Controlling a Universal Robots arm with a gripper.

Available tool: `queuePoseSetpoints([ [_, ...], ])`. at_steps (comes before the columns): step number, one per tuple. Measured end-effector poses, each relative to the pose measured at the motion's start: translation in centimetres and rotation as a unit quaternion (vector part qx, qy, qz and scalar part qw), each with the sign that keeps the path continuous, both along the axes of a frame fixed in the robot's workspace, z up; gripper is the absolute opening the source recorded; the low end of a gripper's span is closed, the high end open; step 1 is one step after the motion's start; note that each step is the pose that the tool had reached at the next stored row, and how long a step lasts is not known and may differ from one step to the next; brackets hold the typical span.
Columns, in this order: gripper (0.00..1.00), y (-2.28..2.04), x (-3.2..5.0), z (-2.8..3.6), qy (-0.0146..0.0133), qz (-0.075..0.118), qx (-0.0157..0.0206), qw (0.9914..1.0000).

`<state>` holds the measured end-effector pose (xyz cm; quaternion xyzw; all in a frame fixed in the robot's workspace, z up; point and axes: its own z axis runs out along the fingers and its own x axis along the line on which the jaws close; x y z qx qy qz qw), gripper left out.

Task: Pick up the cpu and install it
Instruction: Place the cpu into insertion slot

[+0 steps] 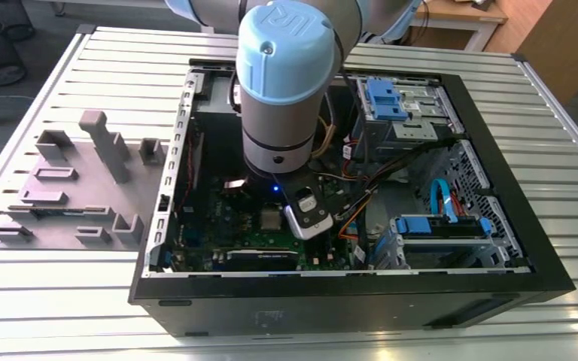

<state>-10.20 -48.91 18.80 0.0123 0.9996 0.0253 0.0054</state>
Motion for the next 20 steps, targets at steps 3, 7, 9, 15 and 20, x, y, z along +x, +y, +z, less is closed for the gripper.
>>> queuePoseSetpoints([
  [3, 0.47, 0.00, 0.15, 0.00, 0.0001, 0.002, 0.0000, 1.00000],
  [7, 0.47, 0.01, 0.17, 0.08, -0.0001, 0.002, 0.0002, 1.00000],
  [9, 0.47, 0.02, 0.17, 0.13, -0.0002, 0.002, 0.0004, 1.00000],
  [15, 0.47, 0.02, 0.16, 0.31, -0.0001, 0.002, 0.0002, 1.00000],
  [20, 0.47, 0.01, 0.13, 0.29, 0.0000, 0.002, 0.0001, 1.00000],
])
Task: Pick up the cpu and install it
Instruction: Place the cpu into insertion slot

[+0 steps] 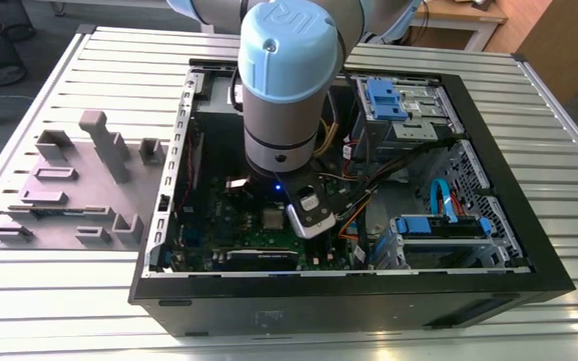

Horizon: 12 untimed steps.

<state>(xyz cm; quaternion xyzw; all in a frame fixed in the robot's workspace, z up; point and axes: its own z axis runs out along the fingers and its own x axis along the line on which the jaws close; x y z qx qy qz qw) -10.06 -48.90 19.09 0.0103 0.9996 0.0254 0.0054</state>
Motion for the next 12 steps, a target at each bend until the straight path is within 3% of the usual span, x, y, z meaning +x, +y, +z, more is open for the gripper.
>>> queuePoseSetpoints([
  [12, 0.47, 0.00, -0.10, -0.27, 0.0001, 0.000, -0.0001, 1.00000],
])
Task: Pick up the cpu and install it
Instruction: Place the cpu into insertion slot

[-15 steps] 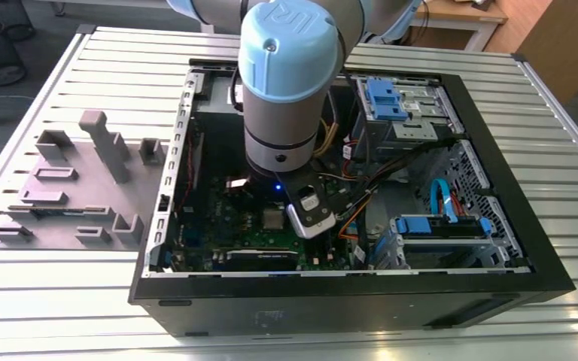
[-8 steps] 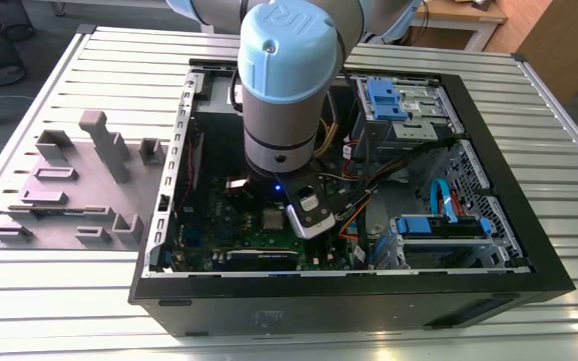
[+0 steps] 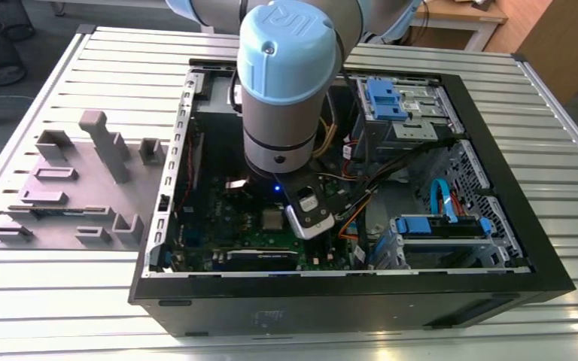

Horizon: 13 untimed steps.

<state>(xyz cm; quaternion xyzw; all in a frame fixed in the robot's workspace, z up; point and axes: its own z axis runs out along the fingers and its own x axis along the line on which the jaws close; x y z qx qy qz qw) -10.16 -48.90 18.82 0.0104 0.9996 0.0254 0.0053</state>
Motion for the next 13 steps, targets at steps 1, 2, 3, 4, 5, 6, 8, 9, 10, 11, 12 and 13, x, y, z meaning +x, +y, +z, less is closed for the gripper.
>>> queuePoseSetpoints([
  [1, 0.47, 0.00, 0.00, -0.01, 0.0000, 0.000, 0.0000, 1.00000],
  [2, 0.47, 0.00, 0.00, -0.02, -0.0001, 0.000, 0.0001, 1.00000],
  [3, 0.47, 0.00, 0.00, -0.02, -0.0001, 0.000, 0.0001, 1.00000],
  [4, 0.47, 0.00, 0.00, -0.02, -0.0001, 0.000, 0.0001, 1.00000],
  [5, 0.47, 0.00, 0.00, -0.02, -0.0001, 0.000, 0.0001, 1.00000],
  [6, 0.47, 0.00, 0.00, -0.03, -0.0001, 0.000, 0.0001, 1.00000],
  [8, 0.47, 0.00, 0.00, -0.04, -0.0001, 0.000, 0.0001, 1.00000],
  [9, 0.47, 0.00, 0.00, -0.04, -0.0001, 0.000, 0.0002, 1.00000],
  [10, 0.47, 0.00, 0.00, -0.04, -0.0001, 0.000, 0.0002, 1.00000],
  [11, 0.47, 0.00, 0.00, -0.04, -0.0001, 0.000, 0.0001, 1.00000],
  [12, 0.47, 0.00, 0.00, -0.04, -0.0001, 0.000, 0.0002, 1.00000],
  [13, 0.47, 0.01, 0.00, -0.02, -0.0002, 0.000, 0.0003, 1.00000],
])
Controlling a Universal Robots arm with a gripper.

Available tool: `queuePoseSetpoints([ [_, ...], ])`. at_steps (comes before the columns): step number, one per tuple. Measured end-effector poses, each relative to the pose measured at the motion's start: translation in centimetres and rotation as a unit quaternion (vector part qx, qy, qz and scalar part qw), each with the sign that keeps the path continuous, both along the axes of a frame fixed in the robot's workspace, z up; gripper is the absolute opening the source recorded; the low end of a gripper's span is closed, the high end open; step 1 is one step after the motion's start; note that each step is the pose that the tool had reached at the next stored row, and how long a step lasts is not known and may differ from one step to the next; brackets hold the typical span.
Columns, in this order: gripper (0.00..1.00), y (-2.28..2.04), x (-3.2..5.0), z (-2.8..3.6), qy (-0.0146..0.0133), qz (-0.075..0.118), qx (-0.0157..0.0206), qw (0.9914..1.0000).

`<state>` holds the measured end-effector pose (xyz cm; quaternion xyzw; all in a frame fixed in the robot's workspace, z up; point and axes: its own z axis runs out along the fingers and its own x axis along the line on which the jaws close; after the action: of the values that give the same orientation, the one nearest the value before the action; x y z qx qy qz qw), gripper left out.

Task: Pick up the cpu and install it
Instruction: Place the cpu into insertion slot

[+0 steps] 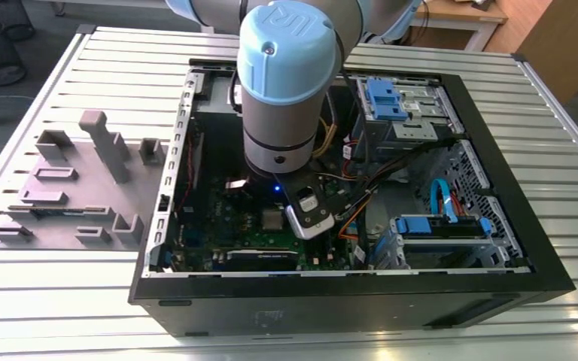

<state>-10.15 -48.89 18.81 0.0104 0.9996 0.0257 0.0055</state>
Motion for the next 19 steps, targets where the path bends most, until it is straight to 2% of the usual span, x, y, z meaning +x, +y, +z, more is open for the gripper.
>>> queuePoseSetpoints([
  [19, 0.47, 0.00, -0.21, 0.01, 0.0001, 0.000, -0.0001, 1.00000],
])
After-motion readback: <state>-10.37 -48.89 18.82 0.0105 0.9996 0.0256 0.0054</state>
